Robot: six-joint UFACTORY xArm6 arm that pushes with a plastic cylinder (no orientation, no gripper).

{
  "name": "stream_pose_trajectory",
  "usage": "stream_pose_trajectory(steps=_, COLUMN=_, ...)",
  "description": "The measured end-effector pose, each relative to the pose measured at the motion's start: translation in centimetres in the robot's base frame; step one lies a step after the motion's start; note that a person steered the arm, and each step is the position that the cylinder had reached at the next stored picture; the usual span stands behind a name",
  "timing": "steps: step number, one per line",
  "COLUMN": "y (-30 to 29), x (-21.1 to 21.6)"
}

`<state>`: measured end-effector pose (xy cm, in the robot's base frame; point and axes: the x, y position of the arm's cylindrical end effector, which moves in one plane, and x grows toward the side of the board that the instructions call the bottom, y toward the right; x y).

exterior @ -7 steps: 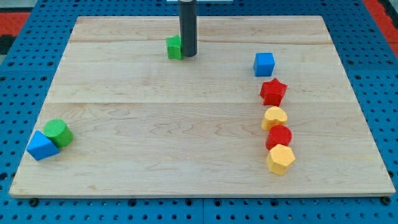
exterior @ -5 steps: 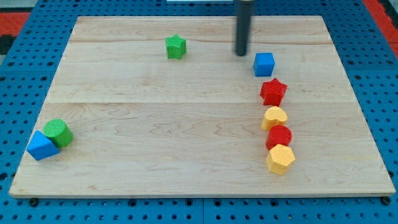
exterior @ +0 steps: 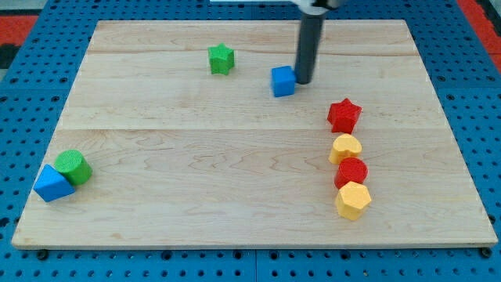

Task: Place the red star towards the bottom left side of the blue cube

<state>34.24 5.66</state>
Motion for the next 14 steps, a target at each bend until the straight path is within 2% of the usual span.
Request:
stream_pose_trajectory(steps=2, y=-6.0, x=2.1)
stream_pose_trajectory(steps=3, y=-6.7, x=2.9)
stream_pose_trajectory(steps=7, y=-7.2, x=0.9)
stream_pose_trajectory(steps=8, y=-3.7, x=0.9)
stream_pose_trajectory(steps=9, y=7.4, x=1.1)
stream_pose_trajectory(steps=10, y=15.8, x=2.9)
stream_pose_trajectory(steps=11, y=16.5, x=5.3)
stream_pose_trajectory(steps=12, y=9.0, x=7.1)
stream_pose_trajectory(steps=13, y=8.8, x=10.0)
stream_pose_trajectory(steps=14, y=6.1, x=10.5)
